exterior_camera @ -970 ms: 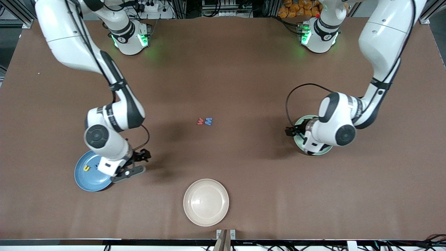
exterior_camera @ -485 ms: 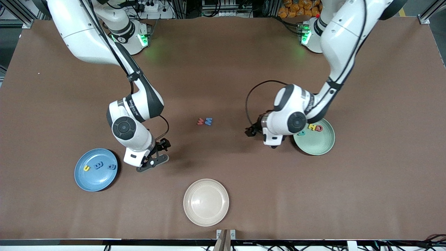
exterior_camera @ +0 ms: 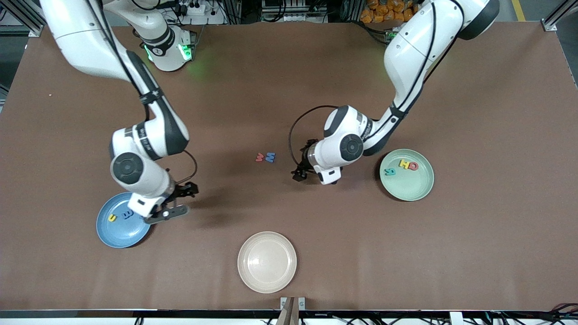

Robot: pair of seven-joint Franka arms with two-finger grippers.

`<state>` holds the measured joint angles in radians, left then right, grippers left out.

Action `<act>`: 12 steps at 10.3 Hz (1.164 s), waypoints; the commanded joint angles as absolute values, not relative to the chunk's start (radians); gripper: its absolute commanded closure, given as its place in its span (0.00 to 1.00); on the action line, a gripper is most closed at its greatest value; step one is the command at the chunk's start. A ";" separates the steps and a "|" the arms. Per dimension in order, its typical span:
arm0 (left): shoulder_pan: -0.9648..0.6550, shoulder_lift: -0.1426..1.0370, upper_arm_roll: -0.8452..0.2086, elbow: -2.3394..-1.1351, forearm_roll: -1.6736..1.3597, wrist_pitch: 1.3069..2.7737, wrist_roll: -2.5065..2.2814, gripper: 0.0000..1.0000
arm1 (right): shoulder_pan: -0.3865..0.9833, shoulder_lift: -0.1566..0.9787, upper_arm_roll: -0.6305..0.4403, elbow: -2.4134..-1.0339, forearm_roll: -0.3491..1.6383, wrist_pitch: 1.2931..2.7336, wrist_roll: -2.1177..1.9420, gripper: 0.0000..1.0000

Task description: Sort upper and lower case letters into plates

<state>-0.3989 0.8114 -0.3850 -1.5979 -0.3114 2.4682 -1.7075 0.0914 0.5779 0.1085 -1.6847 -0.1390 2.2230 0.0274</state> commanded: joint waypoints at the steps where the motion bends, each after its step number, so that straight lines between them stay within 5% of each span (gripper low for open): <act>1: -0.465 0.859 -0.371 -1.487 -0.368 2.474 -1.802 0.00 | 0.032 0.560 0.121 -1.707 -0.144 2.226 0.000 0.00; 12: -0.543 0.971 -0.371 -1.451 -0.405 2.494 -1.750 0.00 | -0.006 0.604 0.118 -1.690 -0.150 2.238 -0.087 0.00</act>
<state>-0.5212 0.9528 -0.3831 -1.4741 -0.3744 2.4929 -1.7199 -0.0019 0.6052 0.1090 -1.6887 -0.1394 2.2305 -0.0806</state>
